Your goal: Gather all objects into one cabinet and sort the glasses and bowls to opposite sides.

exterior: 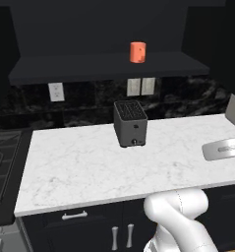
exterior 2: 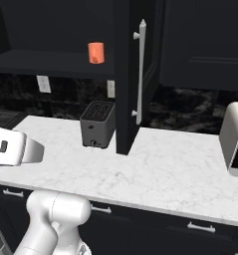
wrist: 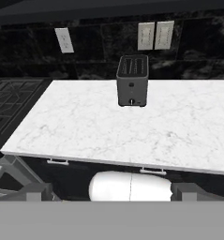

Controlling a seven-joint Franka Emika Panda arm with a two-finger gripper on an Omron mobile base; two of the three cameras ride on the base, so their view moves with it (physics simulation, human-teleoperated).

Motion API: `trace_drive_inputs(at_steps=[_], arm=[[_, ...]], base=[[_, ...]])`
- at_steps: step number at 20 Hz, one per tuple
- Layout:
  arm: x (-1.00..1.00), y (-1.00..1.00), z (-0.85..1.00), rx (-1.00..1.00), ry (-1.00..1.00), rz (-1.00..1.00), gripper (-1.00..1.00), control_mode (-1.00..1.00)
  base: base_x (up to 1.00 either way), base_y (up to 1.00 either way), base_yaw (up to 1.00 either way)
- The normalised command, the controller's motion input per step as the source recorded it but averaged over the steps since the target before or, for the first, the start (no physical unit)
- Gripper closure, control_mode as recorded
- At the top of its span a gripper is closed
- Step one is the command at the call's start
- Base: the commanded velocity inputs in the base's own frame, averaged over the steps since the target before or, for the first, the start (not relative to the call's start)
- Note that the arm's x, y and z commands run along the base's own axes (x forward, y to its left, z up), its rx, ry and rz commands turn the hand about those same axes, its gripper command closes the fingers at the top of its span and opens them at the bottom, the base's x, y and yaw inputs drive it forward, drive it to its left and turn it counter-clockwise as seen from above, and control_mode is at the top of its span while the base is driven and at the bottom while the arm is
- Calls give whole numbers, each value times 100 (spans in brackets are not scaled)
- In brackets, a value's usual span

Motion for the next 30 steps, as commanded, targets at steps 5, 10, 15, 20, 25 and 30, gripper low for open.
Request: trace_drive_inputs(at_steps=[5, 10, 15, 20, 25, 30], arm=[[0, 0, 0, 0, 0, 0, -100, -100], [-24, 7, 23, -4, -18, 0, -100, -100], [-7, 13, 66, -11, -30, -1, -100, -100], [9, 4, 69, -4, -15, -3, -100, -100], [27, 0, 78, 5, 2, 0, -100, -100], [12, 5, 66, 6, 5, 0, -100, -100]], base=[[-4, 6, -2], [0, 0, 0], [0, 0, 0], [0, 0, 0], [0, 0, 0], [0, 0, 0]])
